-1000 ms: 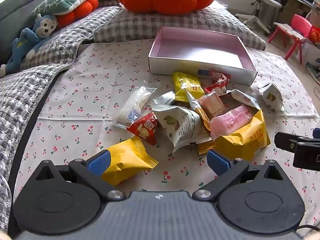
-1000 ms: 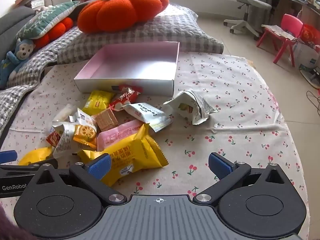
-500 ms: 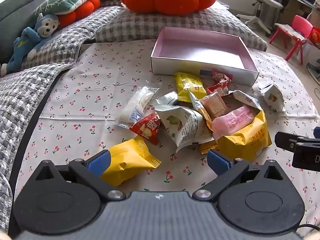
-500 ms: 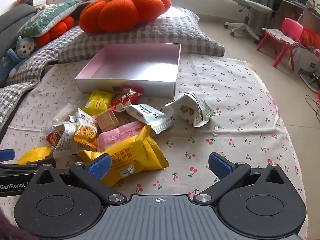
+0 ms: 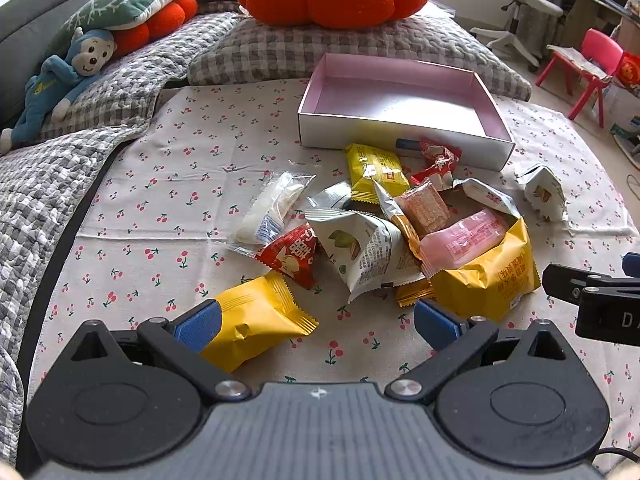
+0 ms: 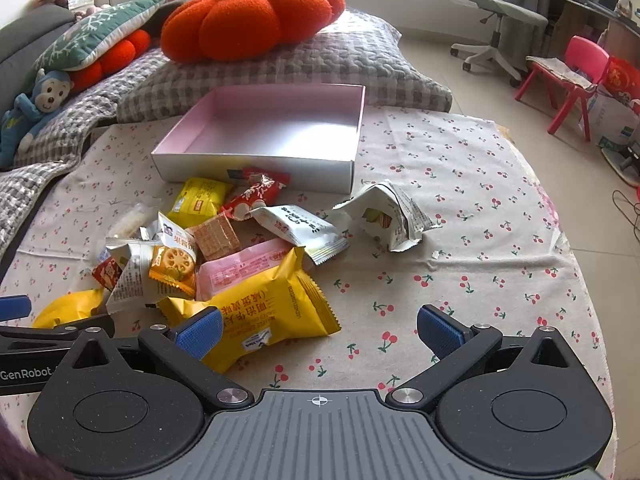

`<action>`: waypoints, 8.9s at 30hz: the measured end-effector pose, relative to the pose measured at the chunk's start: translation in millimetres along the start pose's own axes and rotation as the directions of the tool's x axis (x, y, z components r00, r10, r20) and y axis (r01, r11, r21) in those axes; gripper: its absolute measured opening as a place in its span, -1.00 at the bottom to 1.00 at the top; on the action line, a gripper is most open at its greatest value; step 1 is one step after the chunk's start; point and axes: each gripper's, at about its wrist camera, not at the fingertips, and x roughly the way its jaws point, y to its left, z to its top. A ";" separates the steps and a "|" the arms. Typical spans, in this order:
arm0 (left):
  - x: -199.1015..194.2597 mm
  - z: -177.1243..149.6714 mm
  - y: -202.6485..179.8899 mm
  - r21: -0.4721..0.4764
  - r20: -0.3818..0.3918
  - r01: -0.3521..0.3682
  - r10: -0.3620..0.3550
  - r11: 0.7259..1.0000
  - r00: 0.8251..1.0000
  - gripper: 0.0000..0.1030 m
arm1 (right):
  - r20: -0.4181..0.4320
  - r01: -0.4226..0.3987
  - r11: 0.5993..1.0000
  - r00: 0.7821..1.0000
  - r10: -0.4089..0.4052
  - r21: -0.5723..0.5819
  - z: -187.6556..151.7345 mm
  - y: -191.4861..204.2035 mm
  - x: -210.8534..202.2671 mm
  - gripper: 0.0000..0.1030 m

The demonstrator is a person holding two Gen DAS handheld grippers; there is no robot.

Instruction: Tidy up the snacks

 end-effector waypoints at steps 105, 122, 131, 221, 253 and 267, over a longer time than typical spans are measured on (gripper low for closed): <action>61.2 54.8 55.9 -0.147 -0.108 0.394 -0.411 0.907 0.905 -0.06 | -0.139 -0.185 0.943 0.963 0.229 0.275 70.3 -34.3 93.2 0.66; 75.9 50.0 50.8 -0.280 -0.153 0.452 -0.504 0.847 0.850 0.15 | -0.159 -0.147 0.955 0.968 0.192 0.257 69.8 -30.7 116.2 0.62; 75.2 50.0 47.8 -0.289 -0.145 0.473 -0.526 0.832 0.838 0.28 | -0.167 -0.141 0.962 0.969 0.182 0.232 68.8 -23.1 124.3 0.54; 48.7 76.3 67.7 -0.277 0.013 0.401 -0.413 0.874 0.910 -0.59 | 0.044 -0.292 0.950 0.956 0.289 0.108 103.9 -17.5 74.7 -0.79; 139.4 142.0 14.2 0.041 0.016 0.268 -0.269 0.963 0.963 -0.59 | 0.112 -0.210 0.946 0.976 0.188 0.247 128.9 -42.7 142.3 -0.79; 145.5 144.3 29.5 -0.093 -0.001 0.332 -0.333 0.939 0.943 -0.25 | 0.121 -0.234 0.940 0.970 0.210 0.248 131.7 -46.8 126.3 -0.34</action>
